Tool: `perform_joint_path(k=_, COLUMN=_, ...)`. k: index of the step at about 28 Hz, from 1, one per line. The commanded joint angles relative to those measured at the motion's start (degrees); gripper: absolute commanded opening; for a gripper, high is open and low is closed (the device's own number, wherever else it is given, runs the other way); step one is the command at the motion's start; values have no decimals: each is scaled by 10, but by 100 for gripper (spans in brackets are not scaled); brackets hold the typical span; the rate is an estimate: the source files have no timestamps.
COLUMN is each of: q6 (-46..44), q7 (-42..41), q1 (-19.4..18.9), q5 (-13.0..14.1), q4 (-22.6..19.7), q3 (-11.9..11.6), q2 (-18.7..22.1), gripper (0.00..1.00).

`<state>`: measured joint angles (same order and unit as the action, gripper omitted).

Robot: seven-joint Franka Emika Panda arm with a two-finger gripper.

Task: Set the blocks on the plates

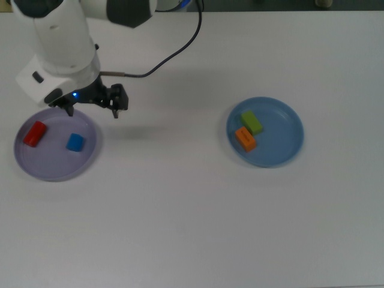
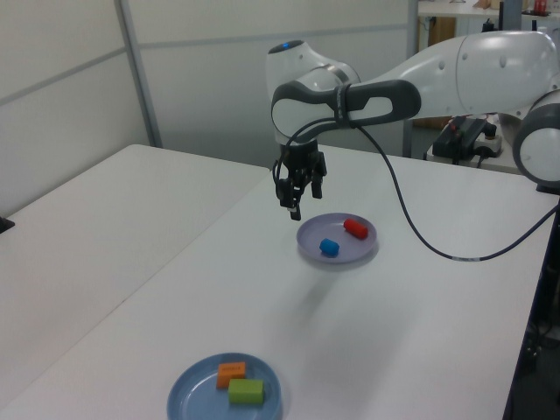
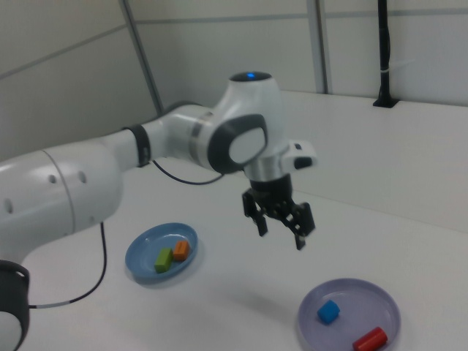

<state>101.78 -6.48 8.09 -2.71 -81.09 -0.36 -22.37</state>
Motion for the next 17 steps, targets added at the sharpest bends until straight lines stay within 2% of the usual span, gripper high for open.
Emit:
perform_joint_path(k=1, q6=-17, q7=-7, q1=-12, q5=13, q4=-14, q3=-4, q2=27, gripper=100)
perform_joint_path(k=17, q6=-23, q7=-4, q1=-13, q5=12, q4=-14, q3=-4, q2=31, gripper=100)
